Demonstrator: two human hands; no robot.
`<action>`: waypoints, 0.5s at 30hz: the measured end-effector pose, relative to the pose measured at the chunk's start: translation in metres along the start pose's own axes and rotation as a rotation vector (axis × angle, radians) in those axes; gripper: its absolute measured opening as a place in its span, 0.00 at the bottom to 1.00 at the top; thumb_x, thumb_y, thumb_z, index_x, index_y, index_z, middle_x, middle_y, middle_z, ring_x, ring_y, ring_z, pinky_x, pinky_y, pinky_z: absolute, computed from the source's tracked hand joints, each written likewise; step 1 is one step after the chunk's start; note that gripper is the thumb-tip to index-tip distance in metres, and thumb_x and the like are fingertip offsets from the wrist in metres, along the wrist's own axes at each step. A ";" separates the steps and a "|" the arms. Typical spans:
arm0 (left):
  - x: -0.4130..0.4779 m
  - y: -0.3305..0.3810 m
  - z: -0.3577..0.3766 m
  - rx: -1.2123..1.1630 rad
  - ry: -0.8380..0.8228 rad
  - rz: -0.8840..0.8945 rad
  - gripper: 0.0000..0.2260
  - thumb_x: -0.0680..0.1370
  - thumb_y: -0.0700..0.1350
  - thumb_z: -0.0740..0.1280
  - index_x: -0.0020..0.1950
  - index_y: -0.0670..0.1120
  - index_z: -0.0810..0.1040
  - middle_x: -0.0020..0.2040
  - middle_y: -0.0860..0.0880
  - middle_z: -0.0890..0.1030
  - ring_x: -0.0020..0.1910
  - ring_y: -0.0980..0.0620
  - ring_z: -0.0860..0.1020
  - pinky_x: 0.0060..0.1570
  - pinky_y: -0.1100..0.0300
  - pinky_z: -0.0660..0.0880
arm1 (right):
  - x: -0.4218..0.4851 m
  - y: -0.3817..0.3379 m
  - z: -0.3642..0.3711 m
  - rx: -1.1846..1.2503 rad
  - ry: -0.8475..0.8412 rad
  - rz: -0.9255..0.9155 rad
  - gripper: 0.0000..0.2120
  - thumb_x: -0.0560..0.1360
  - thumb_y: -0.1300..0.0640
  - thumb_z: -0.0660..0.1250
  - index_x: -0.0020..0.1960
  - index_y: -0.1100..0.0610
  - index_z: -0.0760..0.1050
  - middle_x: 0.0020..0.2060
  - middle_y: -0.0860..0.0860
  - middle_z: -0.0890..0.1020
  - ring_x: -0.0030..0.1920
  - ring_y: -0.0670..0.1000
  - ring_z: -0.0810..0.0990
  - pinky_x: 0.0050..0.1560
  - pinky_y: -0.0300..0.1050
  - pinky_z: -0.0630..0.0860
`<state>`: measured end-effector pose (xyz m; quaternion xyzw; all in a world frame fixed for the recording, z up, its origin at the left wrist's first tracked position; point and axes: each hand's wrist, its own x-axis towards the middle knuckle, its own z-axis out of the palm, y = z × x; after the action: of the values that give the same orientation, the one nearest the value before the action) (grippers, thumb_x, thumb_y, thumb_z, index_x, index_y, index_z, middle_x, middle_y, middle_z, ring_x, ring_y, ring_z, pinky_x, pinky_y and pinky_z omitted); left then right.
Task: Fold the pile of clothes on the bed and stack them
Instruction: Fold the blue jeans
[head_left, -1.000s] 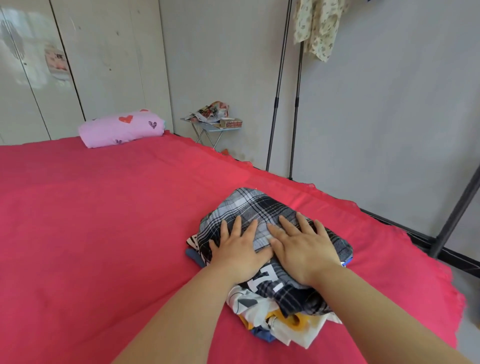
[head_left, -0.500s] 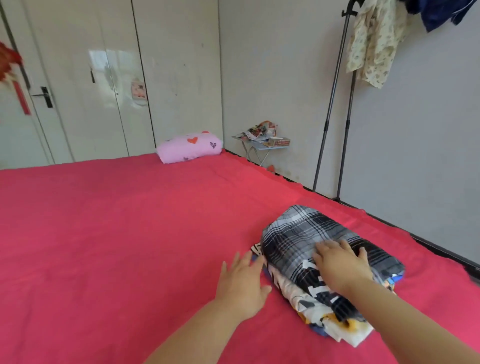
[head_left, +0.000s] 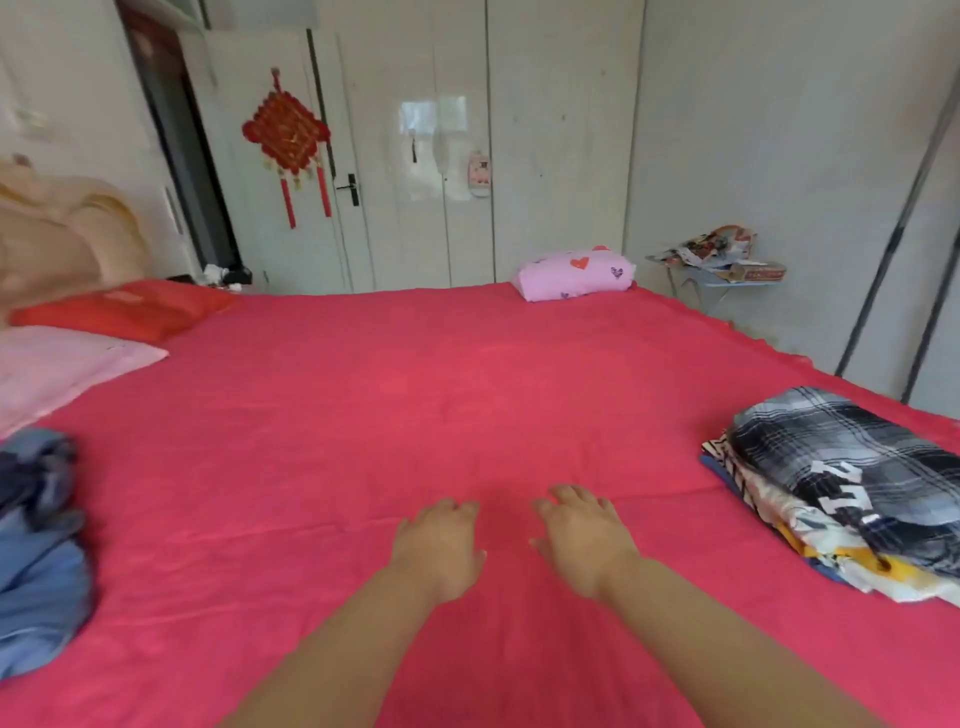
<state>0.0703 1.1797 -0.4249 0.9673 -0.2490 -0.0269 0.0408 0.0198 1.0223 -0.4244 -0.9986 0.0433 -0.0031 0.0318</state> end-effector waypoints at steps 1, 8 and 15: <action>-0.018 -0.022 -0.003 -0.011 -0.006 -0.049 0.25 0.77 0.52 0.62 0.73 0.48 0.61 0.68 0.45 0.69 0.67 0.43 0.68 0.65 0.49 0.68 | -0.002 -0.024 -0.001 -0.004 0.001 -0.050 0.22 0.79 0.49 0.57 0.71 0.53 0.62 0.70 0.55 0.64 0.72 0.56 0.60 0.70 0.54 0.60; -0.118 -0.177 -0.016 -0.044 0.018 -0.349 0.22 0.76 0.48 0.64 0.68 0.44 0.67 0.65 0.41 0.71 0.64 0.39 0.71 0.61 0.46 0.69 | -0.002 -0.165 0.008 -0.057 -0.011 -0.319 0.24 0.78 0.44 0.55 0.73 0.47 0.59 0.71 0.50 0.63 0.72 0.52 0.62 0.71 0.47 0.62; -0.170 -0.316 -0.013 -0.023 0.058 -0.617 0.20 0.76 0.42 0.60 0.68 0.46 0.66 0.65 0.44 0.69 0.66 0.42 0.67 0.63 0.45 0.65 | 0.020 -0.273 0.031 -0.100 -0.073 -0.479 0.24 0.79 0.45 0.55 0.73 0.47 0.59 0.72 0.49 0.62 0.73 0.51 0.60 0.73 0.45 0.58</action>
<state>0.0742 1.5382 -0.4358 0.9970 0.0580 -0.0131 0.0488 0.0638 1.2935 -0.4383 -0.9801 -0.1957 0.0277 -0.0177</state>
